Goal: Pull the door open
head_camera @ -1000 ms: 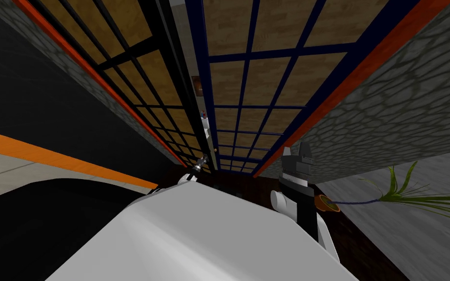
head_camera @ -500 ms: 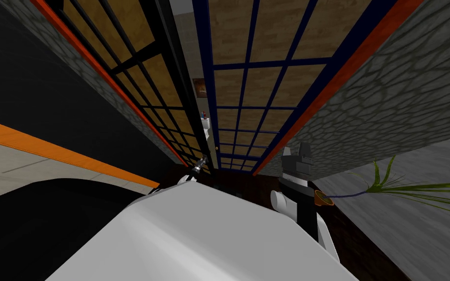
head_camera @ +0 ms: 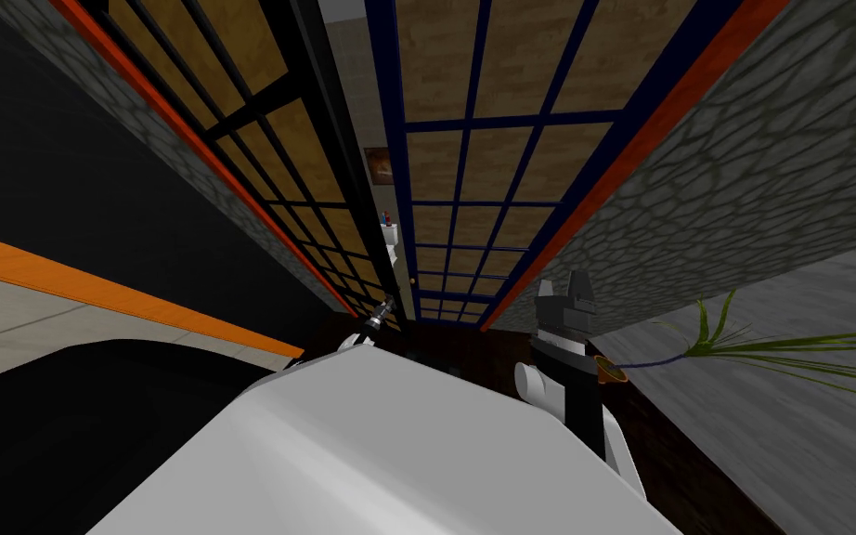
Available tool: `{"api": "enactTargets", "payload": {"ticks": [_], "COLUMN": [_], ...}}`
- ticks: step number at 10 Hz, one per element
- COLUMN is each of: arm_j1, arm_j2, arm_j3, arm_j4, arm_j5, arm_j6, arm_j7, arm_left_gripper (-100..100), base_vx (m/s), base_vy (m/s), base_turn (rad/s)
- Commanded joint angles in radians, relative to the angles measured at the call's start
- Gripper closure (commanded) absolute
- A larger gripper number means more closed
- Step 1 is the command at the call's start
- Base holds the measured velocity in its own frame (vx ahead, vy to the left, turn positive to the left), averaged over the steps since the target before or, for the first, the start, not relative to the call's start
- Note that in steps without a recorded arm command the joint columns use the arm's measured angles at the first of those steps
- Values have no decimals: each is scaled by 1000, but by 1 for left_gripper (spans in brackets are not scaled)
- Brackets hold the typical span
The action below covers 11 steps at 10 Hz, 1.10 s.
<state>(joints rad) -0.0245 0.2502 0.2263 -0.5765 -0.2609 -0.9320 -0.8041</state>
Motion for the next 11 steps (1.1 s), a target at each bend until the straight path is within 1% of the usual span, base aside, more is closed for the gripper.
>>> {"api": "enactTargets", "payload": {"ticks": [1,3,4,5,6,8,9,10,11], "arm_j1": [-10,-10,-9,-8,-8,-7,-7,-6,-6], "arm_j2": [13,13,15,16,16,18,18,19,19], "arm_j3": [8,8,2,-5,-5,-17,-17,-23,-23], "arm_j4": [28,28,29,30,30,32,32,32,32], "arm_j5": [11,11,24,36,36,61,61,74,74], "arm_j6": [-9,-9,-9,-9,-9,-8,-8,-7,-7], "arm_j7": [20,20,59,85,98,160,177,211,216], "arm_left_gripper": [100,100,100,100,100,100,100,100,100], "base_vx": [-37,-9,-19,-59,-58,-48,-34,-57,-50], "base_vy": [18,3,11,24,21,24,17,13,11], "base_turn": [-8,-3,-35,-63,-37,-50,-20,-36,-23]}}
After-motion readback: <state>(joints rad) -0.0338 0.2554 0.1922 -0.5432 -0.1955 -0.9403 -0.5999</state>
